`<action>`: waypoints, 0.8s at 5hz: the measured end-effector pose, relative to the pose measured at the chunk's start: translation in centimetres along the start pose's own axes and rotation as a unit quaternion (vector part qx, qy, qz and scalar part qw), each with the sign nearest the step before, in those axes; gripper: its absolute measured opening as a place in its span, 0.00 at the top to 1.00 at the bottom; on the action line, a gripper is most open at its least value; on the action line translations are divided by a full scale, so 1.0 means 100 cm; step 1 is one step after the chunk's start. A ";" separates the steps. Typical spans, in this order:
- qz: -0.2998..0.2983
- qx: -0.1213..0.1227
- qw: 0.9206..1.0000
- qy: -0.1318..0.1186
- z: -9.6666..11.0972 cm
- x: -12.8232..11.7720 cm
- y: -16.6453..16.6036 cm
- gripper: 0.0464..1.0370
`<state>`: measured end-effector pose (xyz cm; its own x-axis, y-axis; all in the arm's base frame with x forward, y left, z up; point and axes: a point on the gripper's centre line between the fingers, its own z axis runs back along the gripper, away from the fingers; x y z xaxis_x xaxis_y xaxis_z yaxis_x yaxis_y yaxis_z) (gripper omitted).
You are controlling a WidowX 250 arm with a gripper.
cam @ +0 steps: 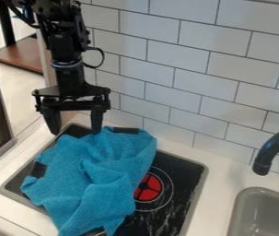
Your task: Fold the cloth from left to right
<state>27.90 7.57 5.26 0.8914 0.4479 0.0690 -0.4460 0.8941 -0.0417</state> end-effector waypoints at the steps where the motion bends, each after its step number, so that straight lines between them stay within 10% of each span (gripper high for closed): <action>1: 0.001 0.002 1.000 0.011 -0.005 -0.004 0.001 0.04; 4: 0.073 -0.010 0.997 0.021 -0.026 -0.024 0.057 0.04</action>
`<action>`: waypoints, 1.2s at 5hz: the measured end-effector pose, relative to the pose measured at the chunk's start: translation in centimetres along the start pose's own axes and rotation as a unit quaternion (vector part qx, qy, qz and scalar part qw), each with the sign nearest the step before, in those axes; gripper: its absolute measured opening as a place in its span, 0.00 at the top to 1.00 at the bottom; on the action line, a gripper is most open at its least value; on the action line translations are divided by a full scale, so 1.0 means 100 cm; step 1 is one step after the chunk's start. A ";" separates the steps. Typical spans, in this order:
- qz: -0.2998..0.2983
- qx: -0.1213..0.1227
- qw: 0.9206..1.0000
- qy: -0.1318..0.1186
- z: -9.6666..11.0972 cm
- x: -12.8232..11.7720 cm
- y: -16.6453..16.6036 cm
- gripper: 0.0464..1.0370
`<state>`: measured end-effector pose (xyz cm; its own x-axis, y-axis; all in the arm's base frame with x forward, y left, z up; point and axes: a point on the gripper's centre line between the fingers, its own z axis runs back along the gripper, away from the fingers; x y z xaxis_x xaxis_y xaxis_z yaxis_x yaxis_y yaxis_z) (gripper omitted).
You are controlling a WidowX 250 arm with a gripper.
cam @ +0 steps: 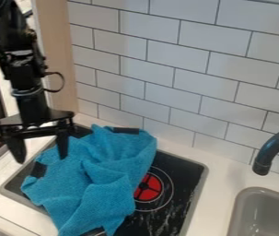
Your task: Fold the cloth from left to right
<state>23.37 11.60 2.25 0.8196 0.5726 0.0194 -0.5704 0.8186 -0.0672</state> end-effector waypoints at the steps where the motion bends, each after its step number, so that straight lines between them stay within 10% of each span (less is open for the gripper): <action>1: -0.013 -0.005 1.000 -0.021 -0.003 0.008 0.002 0.04; 6: -0.003 0.041 0.999 0.007 -0.049 0.035 0.025 0.04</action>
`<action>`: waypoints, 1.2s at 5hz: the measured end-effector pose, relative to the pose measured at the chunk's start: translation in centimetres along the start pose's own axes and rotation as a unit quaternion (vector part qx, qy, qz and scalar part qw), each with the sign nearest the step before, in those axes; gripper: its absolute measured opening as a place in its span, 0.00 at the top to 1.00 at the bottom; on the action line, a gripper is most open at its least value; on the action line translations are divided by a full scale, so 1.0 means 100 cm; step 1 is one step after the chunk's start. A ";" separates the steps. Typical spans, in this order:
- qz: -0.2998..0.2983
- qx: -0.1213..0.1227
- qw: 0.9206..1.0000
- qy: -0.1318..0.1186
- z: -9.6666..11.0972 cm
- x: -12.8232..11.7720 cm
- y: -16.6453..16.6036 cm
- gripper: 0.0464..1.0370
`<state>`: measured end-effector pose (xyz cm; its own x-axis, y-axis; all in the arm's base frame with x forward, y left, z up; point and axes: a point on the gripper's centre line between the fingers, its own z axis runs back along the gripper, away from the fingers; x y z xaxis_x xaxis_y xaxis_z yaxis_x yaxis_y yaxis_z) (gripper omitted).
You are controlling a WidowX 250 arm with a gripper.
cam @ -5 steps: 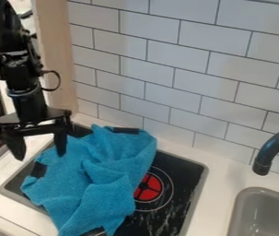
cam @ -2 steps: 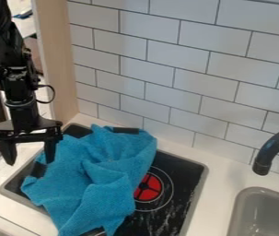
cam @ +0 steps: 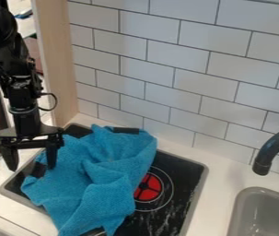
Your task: Fold the cloth from left to right
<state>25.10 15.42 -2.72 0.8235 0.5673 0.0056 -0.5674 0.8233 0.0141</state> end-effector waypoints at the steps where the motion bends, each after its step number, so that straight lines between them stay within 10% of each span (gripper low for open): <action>1: -0.007 0.017 1.000 0.007 -0.005 0.002 -0.002 0.10; 3: -0.007 0.012 1.000 -0.004 -0.007 0.000 -0.003 0.65; 6: -0.005 0.013 1.000 0.013 -0.001 -0.010 0.000 0.99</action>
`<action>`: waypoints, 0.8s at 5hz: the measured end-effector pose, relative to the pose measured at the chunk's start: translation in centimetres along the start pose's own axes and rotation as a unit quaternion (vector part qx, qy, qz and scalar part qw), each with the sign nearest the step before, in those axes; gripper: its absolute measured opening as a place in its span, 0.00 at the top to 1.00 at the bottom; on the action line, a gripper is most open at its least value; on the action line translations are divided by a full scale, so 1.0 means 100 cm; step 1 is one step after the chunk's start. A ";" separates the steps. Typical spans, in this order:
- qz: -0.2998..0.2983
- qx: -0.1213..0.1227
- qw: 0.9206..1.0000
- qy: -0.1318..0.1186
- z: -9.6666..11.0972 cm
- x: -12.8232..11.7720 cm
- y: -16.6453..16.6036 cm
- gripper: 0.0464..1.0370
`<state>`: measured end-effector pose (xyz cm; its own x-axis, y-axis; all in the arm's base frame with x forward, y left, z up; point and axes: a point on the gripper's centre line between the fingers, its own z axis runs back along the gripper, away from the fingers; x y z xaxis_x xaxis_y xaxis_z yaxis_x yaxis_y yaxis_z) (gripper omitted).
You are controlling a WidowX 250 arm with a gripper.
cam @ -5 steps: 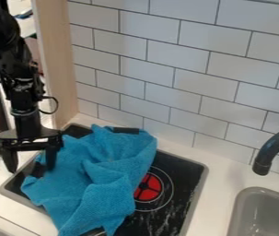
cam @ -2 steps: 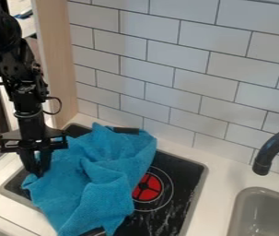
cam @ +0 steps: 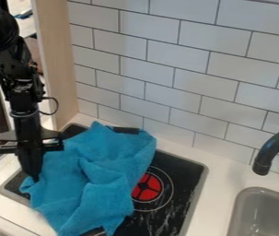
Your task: Fold the cloth from left to right
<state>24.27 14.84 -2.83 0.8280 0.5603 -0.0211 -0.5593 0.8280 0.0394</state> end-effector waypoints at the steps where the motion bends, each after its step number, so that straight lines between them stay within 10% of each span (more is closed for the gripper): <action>1: 0.000 -0.016 0.999 0.031 0.018 -0.005 -0.003 1.00; 4: -0.095 -0.079 0.992 -0.024 0.086 -0.017 -0.075 1.00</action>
<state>27.39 7.48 5.50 0.9178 0.3955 0.0346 -0.3892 0.9135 -0.1187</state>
